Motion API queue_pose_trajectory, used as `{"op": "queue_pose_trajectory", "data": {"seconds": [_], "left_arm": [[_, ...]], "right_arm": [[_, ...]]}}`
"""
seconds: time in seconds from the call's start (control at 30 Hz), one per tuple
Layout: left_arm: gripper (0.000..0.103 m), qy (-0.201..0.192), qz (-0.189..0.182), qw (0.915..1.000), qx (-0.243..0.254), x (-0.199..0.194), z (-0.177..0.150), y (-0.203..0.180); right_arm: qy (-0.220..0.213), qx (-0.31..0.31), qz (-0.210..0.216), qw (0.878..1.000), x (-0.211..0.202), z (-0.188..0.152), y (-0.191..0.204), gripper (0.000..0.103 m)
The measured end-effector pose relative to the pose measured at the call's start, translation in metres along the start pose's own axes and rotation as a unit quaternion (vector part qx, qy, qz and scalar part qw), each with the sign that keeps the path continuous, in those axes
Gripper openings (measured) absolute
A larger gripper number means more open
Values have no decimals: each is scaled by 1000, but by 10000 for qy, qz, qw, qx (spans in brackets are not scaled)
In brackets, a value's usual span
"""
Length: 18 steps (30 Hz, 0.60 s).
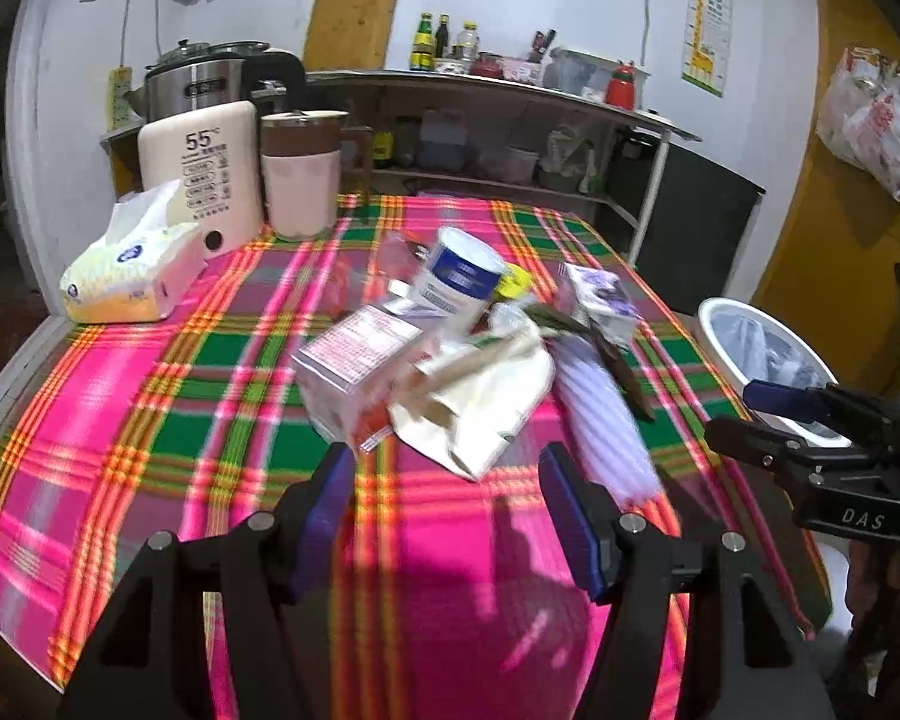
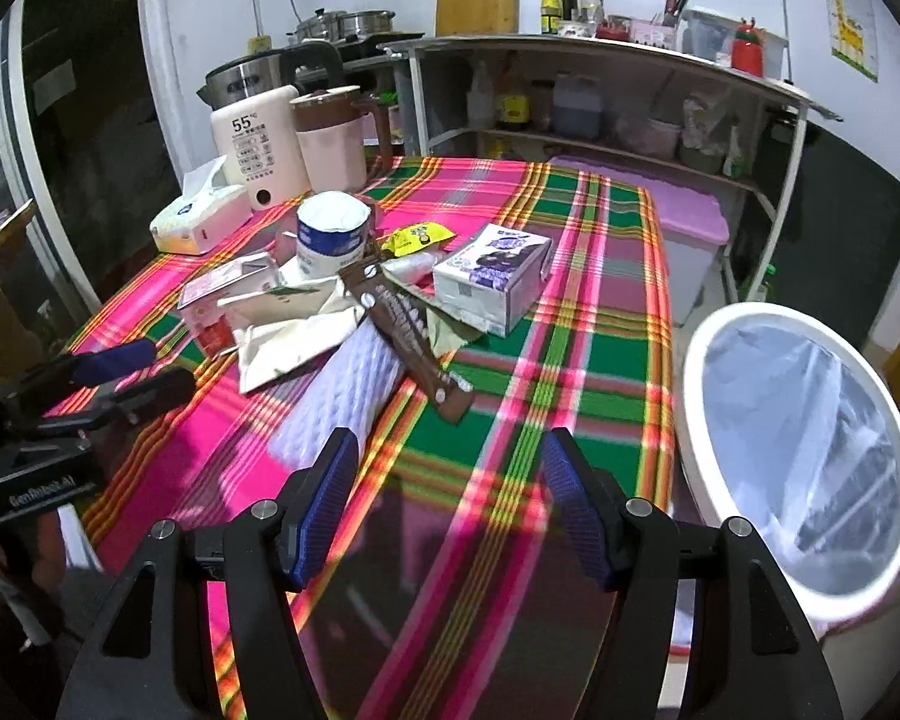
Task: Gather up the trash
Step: 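Reach the right gripper to the brown coffee sachet and grasp it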
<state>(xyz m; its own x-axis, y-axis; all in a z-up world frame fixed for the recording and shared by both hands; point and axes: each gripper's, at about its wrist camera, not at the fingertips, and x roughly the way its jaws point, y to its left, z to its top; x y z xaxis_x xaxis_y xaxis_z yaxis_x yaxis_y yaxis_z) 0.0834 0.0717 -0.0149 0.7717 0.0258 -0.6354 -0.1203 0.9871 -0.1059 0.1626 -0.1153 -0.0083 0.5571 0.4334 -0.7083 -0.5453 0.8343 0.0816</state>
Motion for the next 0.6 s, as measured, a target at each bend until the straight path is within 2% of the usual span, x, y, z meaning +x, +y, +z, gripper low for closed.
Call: {"op": "queue_pose_trajectory", "data": {"seconds": [0.17,0.37,0.57,0.6], "left_arm": [[66,-31,215,9998,-4,11,10,17],[66,52,135,9999,75,27,17,31],[66,122,-64,9998,151,39,21,39],[66,121,-104,9998,154,40,22,40]], "right_arm": [[128,-132,84,9998,21,14,0,64],[354,-248,240,9988,47,27,-1,62],[477,-346,313,9978,63,34,0,52],[492,-349,333,9976,64,35,-1,47]]}}
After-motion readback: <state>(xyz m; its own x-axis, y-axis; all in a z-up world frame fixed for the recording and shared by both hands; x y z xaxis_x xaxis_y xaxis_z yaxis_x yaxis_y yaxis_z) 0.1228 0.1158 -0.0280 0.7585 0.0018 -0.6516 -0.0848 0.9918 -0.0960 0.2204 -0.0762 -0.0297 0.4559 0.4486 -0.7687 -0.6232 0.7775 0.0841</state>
